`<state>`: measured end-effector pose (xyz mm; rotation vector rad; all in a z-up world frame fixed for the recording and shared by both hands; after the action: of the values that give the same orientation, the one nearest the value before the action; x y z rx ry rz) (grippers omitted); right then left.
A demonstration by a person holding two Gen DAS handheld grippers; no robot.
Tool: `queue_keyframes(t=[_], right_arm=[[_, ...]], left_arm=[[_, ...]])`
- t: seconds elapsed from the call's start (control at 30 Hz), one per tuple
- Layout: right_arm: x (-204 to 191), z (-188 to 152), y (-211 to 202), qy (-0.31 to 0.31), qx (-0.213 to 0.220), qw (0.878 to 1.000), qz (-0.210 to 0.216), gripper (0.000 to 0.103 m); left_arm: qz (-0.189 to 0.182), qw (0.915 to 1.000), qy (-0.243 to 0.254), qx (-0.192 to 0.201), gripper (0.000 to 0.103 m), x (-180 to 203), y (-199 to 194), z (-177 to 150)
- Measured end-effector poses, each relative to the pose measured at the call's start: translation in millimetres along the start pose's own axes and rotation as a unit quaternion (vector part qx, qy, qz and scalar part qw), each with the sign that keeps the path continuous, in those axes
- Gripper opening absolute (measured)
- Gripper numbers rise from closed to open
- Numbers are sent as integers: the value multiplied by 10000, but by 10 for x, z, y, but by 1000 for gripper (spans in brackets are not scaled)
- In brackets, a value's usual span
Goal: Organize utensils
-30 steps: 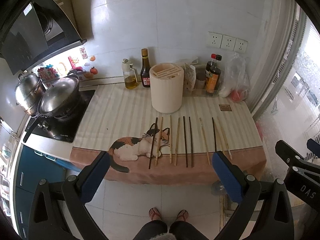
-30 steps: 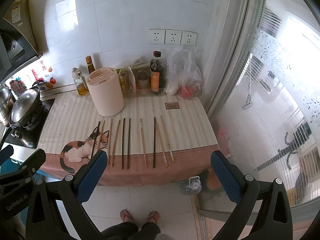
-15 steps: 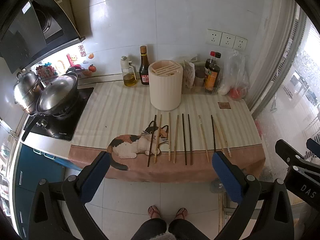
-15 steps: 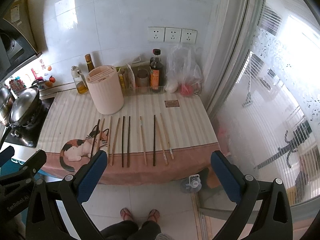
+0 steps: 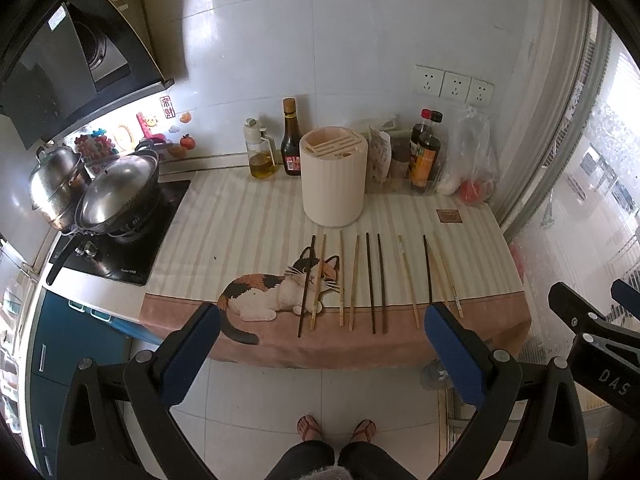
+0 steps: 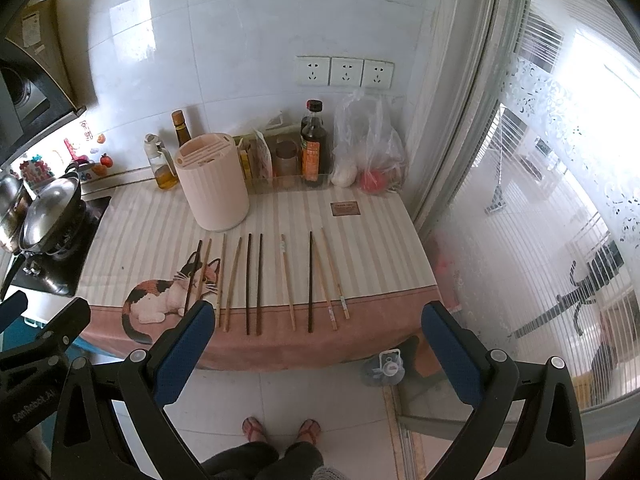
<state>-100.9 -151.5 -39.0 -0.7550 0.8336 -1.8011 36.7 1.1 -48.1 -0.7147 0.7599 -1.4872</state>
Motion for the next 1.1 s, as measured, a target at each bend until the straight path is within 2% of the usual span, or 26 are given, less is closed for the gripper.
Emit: queue_keyframes(t=[0.77, 0.9, 1.0, 1.1], right_arm=[[-71, -14, -51, 9, -10, 10000, 32, 103], [-62, 53, -15, 155, 105, 9998, 12, 103], [-45, 120, 48, 344, 315, 9987, 189, 103], [-37, 200, 222, 474, 381, 9980, 162, 103]], left_arm=[[22, 9999, -54, 108, 103, -92, -30, 8], [317, 9987, 61, 390, 103, -176, 120, 100], [376, 9977, 16, 559, 103, -292, 286, 207], [464, 9963, 1, 726, 103, -425, 500, 316]])
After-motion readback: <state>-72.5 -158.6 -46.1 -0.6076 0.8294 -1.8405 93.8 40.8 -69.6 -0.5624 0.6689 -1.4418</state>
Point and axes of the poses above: each gripper's, at about its wrist camera, not at the fingertips, and y roughly the way its jaws point, x to its right, z to its top, the point moved 7 cm from there along y, roughly the way its jaws point
